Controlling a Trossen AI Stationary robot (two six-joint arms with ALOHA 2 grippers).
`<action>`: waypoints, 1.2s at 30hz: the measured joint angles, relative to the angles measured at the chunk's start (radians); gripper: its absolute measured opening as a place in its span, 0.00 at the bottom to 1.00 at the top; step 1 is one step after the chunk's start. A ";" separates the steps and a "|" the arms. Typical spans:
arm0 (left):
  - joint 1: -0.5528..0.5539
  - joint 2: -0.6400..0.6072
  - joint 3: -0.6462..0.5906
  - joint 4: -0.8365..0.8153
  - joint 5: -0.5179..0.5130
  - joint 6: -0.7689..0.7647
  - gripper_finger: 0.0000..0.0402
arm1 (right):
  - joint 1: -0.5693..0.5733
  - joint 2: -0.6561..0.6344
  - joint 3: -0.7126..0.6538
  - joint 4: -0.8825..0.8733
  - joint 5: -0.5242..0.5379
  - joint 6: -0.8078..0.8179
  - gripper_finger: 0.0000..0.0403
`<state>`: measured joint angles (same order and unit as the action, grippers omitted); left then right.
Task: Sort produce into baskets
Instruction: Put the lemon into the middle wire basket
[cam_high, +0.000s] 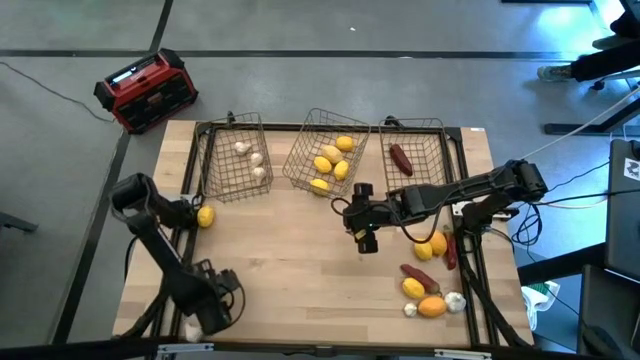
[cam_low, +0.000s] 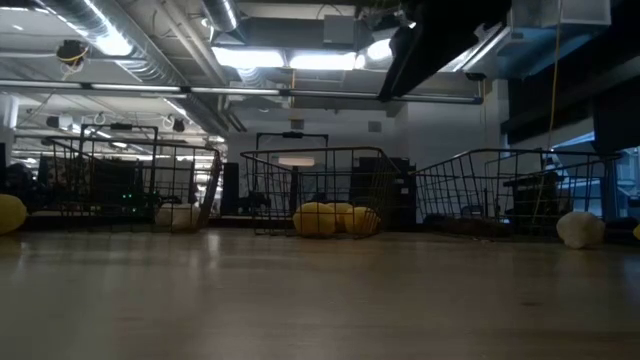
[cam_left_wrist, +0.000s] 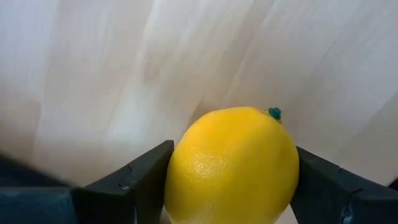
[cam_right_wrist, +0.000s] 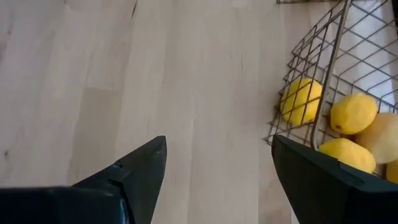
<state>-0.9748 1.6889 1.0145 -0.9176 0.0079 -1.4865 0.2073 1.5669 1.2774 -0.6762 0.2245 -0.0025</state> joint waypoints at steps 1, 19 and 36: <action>0.016 -0.005 0.000 0.011 -0.015 0.014 0.65 | 0.001 0.000 -0.011 0.021 -0.007 0.000 0.72; 0.363 -0.072 0.000 0.147 -0.246 0.347 0.64 | -0.006 0.001 -0.292 0.522 -0.086 0.109 0.72; 0.638 -0.195 0.000 0.773 -0.252 0.761 0.63 | -0.005 0.017 -0.294 0.662 -0.192 0.102 0.72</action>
<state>-0.3372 1.4941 1.0149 -0.1444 -0.2440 -0.7257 0.2028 1.5841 0.9833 -0.0145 0.0330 0.1000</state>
